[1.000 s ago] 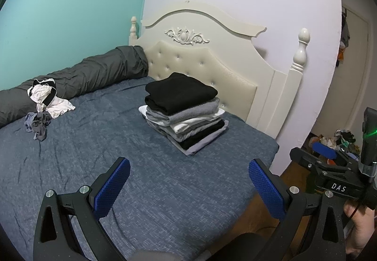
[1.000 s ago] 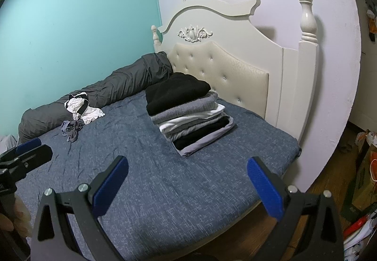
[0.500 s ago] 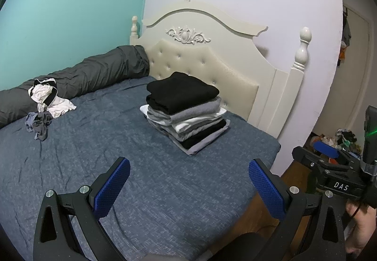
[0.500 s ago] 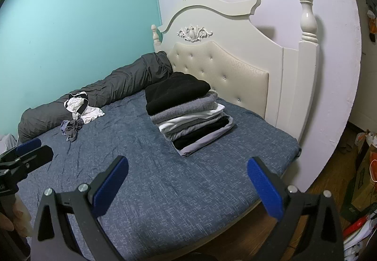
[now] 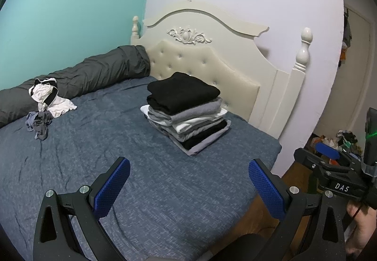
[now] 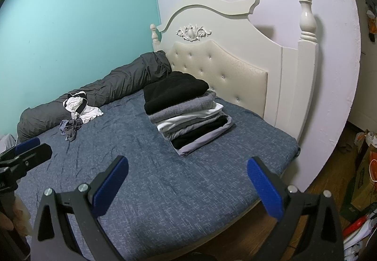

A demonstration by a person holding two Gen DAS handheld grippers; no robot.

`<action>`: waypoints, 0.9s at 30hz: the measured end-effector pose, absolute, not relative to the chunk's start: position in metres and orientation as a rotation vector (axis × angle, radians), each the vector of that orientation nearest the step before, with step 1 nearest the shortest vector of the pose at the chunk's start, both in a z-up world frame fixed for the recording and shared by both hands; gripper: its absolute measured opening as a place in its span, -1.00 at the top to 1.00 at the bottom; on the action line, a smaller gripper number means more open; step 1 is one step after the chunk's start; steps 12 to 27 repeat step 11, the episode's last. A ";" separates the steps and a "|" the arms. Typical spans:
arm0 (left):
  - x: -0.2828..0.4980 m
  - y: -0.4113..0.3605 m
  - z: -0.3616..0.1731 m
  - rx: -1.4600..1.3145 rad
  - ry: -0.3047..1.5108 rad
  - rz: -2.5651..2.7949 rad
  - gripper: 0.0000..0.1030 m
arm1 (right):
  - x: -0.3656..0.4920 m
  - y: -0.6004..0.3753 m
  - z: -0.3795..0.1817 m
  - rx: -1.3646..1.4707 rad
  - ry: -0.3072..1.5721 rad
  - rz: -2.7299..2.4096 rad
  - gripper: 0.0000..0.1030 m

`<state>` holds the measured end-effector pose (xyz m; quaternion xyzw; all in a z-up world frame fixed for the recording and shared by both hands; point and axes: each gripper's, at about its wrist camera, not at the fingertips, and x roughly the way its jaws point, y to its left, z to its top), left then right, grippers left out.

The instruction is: Fold clothes

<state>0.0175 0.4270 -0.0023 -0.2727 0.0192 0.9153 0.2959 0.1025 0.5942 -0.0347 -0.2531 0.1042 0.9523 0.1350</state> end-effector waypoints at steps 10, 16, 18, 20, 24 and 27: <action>0.017 0.428 -0.003 -0.728 0.041 2.437 -0.99 | 0.103 0.596 -0.036 -0.736 0.311 2.754 -0.97; 0.017 0.428 -0.003 -0.727 0.042 2.438 -0.99 | 0.103 0.596 -0.036 -0.737 0.311 2.754 -0.97; 0.017 0.428 -0.003 -0.727 0.042 2.438 -0.99 | 0.103 0.596 -0.036 -0.737 0.311 2.754 -0.97; 0.017 0.428 -0.003 -0.727 0.042 2.438 -0.99 | 0.103 0.596 -0.036 -0.737 0.311 2.754 -0.97; 0.017 0.428 -0.003 -0.727 0.042 2.438 -0.99 | 0.103 0.596 -0.036 -0.737 0.311 2.754 -0.97; 0.017 0.428 -0.003 -0.727 0.042 2.438 -0.99 | 0.103 0.596 -0.036 -0.737 0.311 2.754 -0.97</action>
